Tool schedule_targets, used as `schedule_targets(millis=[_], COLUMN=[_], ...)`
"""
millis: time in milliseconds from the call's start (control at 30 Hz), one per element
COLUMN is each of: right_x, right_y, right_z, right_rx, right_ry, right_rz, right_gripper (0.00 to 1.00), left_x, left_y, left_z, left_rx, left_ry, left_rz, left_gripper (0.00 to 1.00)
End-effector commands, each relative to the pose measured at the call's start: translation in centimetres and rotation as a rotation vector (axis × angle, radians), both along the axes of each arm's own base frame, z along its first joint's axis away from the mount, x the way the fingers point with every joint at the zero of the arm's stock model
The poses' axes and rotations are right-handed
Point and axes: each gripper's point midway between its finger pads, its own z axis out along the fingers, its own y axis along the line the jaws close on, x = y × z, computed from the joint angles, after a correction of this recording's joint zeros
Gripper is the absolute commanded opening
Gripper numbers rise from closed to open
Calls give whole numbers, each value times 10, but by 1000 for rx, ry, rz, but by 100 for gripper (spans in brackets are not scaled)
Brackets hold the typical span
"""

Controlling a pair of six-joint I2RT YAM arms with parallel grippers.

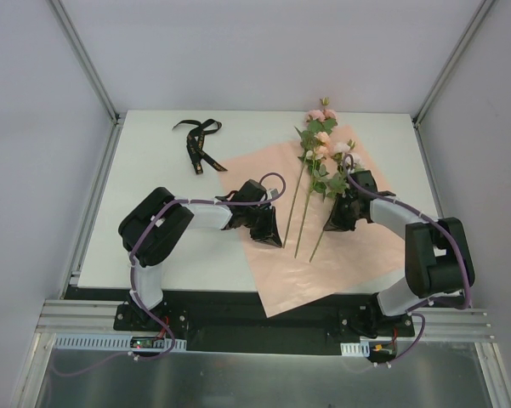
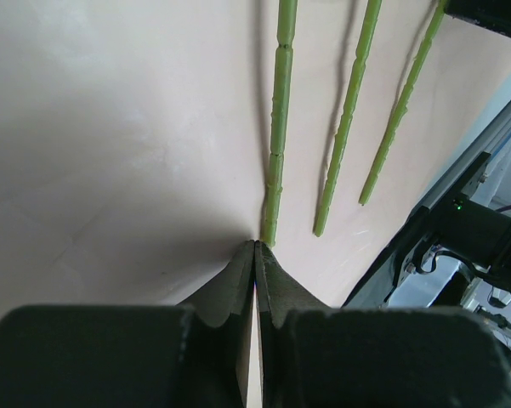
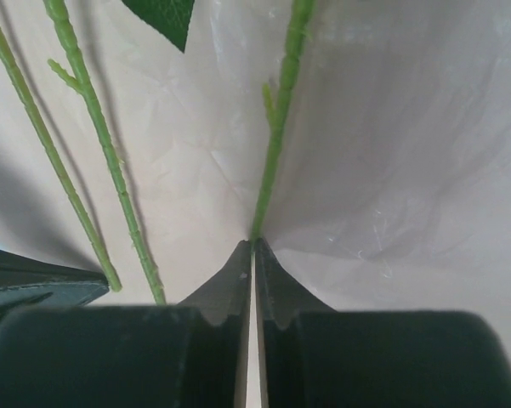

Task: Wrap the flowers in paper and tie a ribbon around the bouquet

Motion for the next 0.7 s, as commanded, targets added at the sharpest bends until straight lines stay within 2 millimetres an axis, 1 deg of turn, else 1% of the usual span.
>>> schedule_targets(millis=[0,33,100,200,333,367,433,467,500,567,600,667], right_x=[3,5,4,6,7,7,7,7,8,10,13,16], right_y=[9,11,19,29,34,33,28,28,27,25,20,15], right_z=[9,16,20,22,20,22,24,27,29,30,28,24], right_rx=[40,43,52,68,66,59,37,45,57,54,37,22], right_ry=[-29,-52,-60,-60,-48,-53,-61,-68,-70,-73,-74,-69], right_rz=[-2,5,20,32,49,47,39,31,27,23,11,5], right_gripper=[0,0,0,0,1,6,13,25,28,32,32,33], left_x=[1,1,1,1,0,0,-2,-2,-2,-1,-1,-1], left_y=[-6,-6,-8,-9,-9,-9,-9,-8,-8,-8,-10,-12], left_z=[10,10,12,13,15,16,19,19,19,18,15,15], left_rx=[-20,-21,-23,-26,-28,-30,-37,-36,-34,-36,-33,-36], left_ry=[-23,-22,-29,-28,-30,-32,-43,-46,-47,-43,-35,-26], left_rz=[-1,0,-2,-4,-6,-6,-16,-17,-17,-18,-18,-19], left_gripper=[2,2,2,2,4,7,11,13,15,15,11,11])
